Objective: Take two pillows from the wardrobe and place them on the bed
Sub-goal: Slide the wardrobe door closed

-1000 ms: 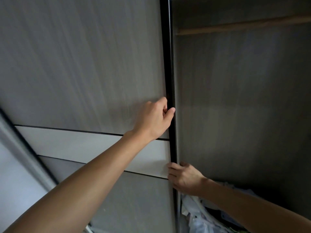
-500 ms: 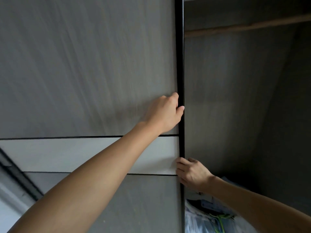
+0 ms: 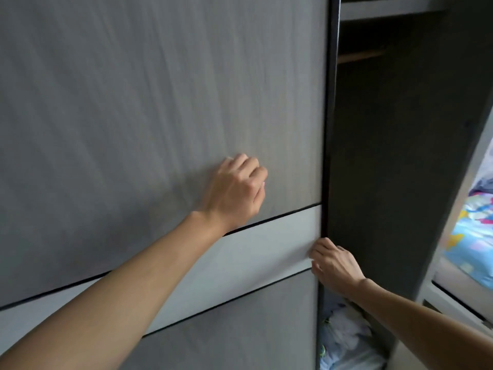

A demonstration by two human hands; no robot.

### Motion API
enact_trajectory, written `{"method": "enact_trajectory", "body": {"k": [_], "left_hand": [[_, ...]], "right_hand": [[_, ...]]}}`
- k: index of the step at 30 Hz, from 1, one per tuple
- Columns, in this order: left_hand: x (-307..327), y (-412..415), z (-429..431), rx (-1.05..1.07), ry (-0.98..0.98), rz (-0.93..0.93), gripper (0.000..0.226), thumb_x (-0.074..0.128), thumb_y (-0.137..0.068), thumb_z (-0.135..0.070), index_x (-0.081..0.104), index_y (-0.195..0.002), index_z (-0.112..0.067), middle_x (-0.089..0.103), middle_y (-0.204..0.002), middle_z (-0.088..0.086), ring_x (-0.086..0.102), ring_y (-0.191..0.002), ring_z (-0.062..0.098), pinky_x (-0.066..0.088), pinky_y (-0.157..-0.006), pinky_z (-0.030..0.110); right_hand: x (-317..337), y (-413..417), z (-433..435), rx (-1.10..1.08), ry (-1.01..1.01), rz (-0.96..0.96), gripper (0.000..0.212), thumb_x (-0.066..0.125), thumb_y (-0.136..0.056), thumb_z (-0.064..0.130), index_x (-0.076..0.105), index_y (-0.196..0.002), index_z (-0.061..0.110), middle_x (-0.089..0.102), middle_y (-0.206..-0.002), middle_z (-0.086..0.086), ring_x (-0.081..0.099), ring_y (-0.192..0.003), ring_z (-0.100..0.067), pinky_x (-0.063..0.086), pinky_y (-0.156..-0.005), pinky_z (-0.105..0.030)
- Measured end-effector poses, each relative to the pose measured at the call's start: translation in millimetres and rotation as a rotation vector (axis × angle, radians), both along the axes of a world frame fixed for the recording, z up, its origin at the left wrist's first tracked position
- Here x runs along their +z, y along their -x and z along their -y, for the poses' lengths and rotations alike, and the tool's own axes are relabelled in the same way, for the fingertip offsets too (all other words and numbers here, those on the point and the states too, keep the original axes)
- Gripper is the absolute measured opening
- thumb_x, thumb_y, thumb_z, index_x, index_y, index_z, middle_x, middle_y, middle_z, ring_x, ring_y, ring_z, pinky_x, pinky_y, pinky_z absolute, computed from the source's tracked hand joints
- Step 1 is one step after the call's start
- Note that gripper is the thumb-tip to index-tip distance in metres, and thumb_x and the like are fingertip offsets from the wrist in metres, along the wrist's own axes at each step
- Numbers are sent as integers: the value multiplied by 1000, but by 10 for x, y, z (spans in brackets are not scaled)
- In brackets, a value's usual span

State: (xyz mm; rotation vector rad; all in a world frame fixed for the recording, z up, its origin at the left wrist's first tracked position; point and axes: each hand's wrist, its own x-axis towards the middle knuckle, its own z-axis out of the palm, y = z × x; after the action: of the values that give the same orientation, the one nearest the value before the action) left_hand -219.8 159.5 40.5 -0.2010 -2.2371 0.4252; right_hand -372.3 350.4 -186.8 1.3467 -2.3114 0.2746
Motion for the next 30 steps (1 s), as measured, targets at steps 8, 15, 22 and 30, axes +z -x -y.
{"method": "enact_trajectory", "body": {"k": [8, 15, 22, 30], "left_hand": [[-425, 34, 300, -34, 239, 41, 38, 55, -79, -17, 61, -116, -11, 45, -144, 19, 36, -137, 36, 14, -117, 53], [-480, 457, 52, -24, 351, 145, 49, 60, -76, -26, 57, -122, -10, 34, -152, 17, 26, -142, 35, 5, -118, 52], [-493, 950, -243, -35, 420, 120, 50, 54, -80, -28, 55, -126, -10, 32, -152, 21, 25, -142, 38, 4, -117, 55], [-493, 1480, -653, -46, 433, 82, 48, 48, -81, -26, 55, -126, -10, 33, -151, 21, 27, -141, 38, 4, -116, 55]], "right_hand": [[113, -10, 123, -618, 742, 916, 56, 49, -97, 33, 32, -146, 13, 39, -148, -13, 44, -128, -30, 35, -102, -35], [436, 509, 134, -670, 1149, 1174, 55, 38, -96, 54, 43, -126, 8, 46, -121, -12, 49, -104, -27, 38, -83, -36], [462, 1081, -182, -726, 1229, 1228, 69, 32, -96, 58, 19, -150, 17, 25, -155, -11, 36, -133, -36, 36, -107, -54], [399, 1614, -484, -743, 1310, 1173, 70, 25, -97, 59, 6, -153, 22, 9, -161, -9, 17, -144, -33, 17, -116, -53]]}}
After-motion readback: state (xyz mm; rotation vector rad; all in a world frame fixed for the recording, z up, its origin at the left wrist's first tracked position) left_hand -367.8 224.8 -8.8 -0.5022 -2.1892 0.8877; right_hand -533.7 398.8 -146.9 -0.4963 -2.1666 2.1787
